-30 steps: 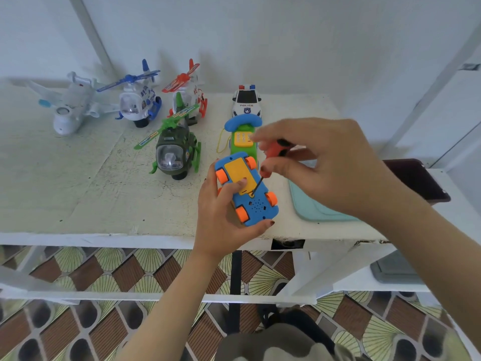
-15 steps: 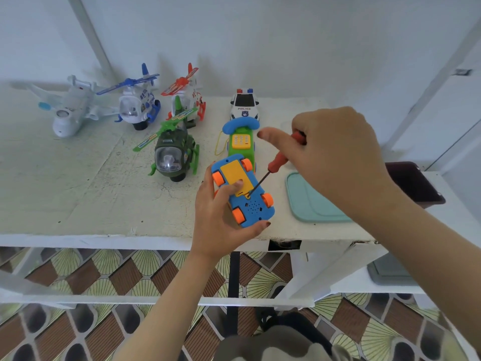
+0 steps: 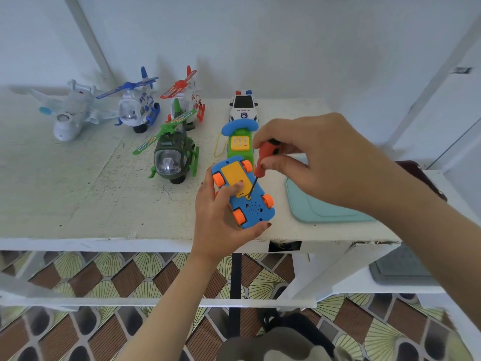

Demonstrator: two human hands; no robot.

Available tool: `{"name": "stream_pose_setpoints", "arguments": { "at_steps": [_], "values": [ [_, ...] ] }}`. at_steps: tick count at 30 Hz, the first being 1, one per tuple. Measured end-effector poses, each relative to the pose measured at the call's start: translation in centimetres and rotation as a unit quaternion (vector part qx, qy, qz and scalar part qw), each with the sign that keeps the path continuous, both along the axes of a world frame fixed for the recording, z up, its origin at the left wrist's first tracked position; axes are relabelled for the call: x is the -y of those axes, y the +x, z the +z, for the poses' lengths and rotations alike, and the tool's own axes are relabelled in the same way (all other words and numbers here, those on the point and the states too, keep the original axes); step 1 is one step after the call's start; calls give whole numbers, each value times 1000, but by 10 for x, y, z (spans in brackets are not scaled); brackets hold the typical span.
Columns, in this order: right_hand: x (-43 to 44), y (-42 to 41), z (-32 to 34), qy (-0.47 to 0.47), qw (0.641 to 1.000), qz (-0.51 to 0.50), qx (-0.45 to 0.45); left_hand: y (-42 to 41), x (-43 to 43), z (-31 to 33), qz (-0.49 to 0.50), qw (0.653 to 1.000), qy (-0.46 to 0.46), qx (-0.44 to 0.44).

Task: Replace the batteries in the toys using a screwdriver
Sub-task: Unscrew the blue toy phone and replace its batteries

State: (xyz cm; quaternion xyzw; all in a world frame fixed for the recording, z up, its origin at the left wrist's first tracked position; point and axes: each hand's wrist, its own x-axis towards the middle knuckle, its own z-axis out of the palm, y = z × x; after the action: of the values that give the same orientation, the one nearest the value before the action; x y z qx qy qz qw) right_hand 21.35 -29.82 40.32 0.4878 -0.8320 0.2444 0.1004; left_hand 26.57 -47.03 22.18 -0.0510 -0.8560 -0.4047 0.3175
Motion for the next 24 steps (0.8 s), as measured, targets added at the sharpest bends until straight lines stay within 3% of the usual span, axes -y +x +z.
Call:
{"name": "stream_pose_setpoints", "arguments": {
  "at_steps": [12,16,19,24],
  "values": [
    [10,2,20,112,970,-212,-30,-2,-1,2,-3,1000,-2,-4],
    [10,11,17,140,958,-240,-74,-1,-2,4,7,1000,-10,-2],
    [8,16,8,127,963,-225,-81,1,-2,5,12,1000,-8,3],
    [1,0,-1,37,995,-22,95,1,-3,8,20,1000,-23,0]
  ]
}}
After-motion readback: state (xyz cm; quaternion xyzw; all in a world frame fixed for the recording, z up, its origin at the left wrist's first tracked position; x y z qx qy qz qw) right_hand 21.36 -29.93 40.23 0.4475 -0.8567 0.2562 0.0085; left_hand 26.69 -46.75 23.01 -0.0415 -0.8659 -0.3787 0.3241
